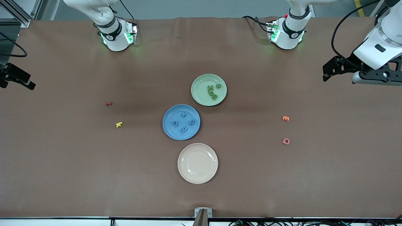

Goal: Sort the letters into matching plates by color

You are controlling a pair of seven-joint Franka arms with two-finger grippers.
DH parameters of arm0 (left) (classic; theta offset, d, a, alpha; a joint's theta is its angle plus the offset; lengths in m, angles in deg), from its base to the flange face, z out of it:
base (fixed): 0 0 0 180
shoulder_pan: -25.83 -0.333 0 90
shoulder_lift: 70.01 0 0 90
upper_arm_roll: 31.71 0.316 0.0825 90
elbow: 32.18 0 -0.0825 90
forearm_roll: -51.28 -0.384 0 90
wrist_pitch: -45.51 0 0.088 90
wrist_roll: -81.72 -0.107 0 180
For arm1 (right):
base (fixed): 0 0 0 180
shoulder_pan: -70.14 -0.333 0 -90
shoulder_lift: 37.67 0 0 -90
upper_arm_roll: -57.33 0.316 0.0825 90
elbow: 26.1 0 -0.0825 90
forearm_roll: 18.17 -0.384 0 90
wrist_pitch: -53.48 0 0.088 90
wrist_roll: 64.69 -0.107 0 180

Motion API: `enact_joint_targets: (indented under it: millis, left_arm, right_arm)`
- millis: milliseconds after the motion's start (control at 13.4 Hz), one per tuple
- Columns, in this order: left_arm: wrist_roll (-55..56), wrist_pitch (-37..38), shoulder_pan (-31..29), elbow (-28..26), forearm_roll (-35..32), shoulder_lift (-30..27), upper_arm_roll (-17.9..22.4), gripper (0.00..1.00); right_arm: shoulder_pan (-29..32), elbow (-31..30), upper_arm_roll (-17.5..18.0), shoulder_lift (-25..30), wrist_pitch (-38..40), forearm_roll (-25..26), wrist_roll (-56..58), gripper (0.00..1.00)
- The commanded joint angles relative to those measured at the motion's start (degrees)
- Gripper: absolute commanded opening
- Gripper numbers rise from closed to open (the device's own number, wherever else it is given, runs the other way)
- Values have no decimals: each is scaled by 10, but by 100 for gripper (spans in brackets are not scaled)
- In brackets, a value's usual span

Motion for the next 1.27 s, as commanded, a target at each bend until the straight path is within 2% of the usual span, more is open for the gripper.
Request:
enact_joint_targets:
  millis: [0,596,969,1193]
  left_arm:
    - [4,1,2,-3,-11,-2,0,100]
    - [0,4,-2,-16,-11,-11,-2,100]
    - [-1,-3,-6,-6,-11,-4,-2,100]
    - [0,1,-8,24,-11,13,1,100]
  right_arm:
    - [10,17,9,-9,5,8,-1,100]
    - [10,17,9,-9,5,7,-1,100]
    - [13,17,9,-9,5,7,-1,100]
    - [14,17,9,-9,5,5,-1,100]
